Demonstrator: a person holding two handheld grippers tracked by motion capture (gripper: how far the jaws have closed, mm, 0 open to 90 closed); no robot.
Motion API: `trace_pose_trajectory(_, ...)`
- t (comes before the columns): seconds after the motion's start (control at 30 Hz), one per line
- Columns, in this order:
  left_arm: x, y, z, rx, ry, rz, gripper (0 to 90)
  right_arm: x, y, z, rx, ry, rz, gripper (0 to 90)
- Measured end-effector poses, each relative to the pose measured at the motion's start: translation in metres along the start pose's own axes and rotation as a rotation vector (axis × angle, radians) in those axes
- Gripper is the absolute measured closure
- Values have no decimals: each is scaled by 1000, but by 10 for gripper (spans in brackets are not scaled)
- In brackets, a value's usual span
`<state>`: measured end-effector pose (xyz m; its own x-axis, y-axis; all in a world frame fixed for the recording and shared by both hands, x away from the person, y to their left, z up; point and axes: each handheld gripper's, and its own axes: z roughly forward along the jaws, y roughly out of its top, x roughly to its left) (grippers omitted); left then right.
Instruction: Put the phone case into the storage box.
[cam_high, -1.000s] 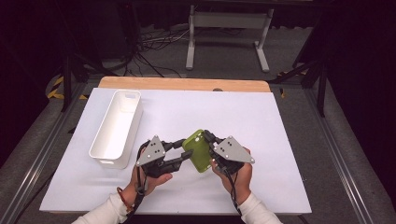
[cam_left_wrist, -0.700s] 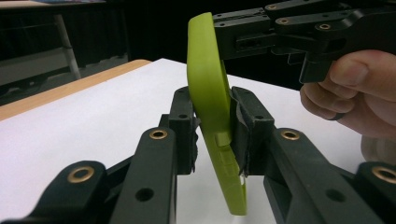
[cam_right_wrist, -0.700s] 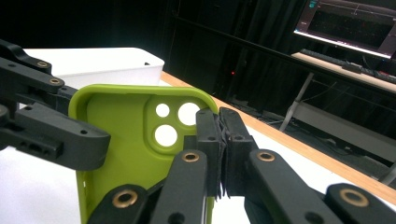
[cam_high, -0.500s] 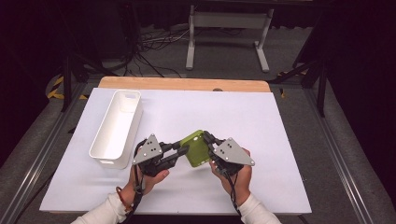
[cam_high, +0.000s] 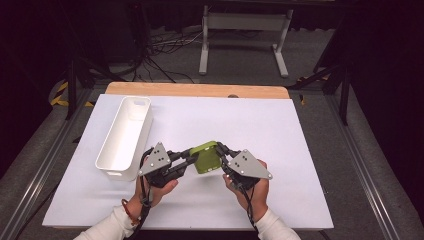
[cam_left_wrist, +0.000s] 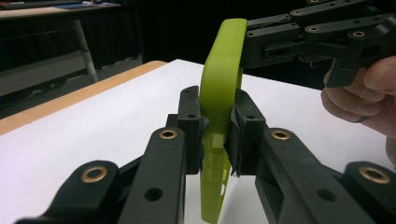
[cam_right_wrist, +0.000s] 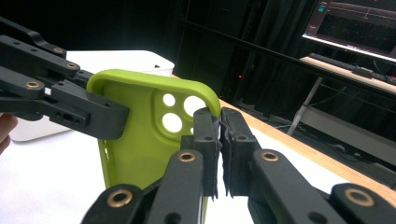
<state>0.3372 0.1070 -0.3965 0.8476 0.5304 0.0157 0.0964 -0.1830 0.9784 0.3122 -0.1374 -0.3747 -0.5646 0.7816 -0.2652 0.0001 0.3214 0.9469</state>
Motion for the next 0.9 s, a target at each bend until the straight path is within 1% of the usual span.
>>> trace_pose_trajectory(0.13,1,1,-2,8,-2,8,775,1,0,-1,-1,6,-2,853)
trace_pose_trajectory(0.23,1,1,-2,6,-3,12,776,1,0,0,1,10,-5,845)
trace_pose_trajectory(0.27,1,1,-2,1,3,17,776,1,0,0,3,12,-7,838)
trace_pose_trajectory(0.3,2,2,-3,10,0,17,776,1,0,0,8,18,-7,833)
trace_pose_trajectory(0.37,2,2,-4,8,1,21,776,1,0,0,7,20,-14,816)
trace_pose_trajectory(0.43,3,3,-4,8,3,19,776,1,0,0,10,25,-19,793)
trace_pose_trajectory(0.57,5,3,-5,10,6,21,777,3,0,0,10,30,-25,789)
trace_pose_trajectory(0.63,5,3,-6,8,5,16,777,2,0,0,8,31,-32,782)
trace_pose_trajectory(0.8,5,3,-6,9,6,19,778,3,1,1,11,39,-32,748)
trace_pose_trajectory(0.9,6,4,-7,14,12,25,778,3,1,0,9,35,-30,701)
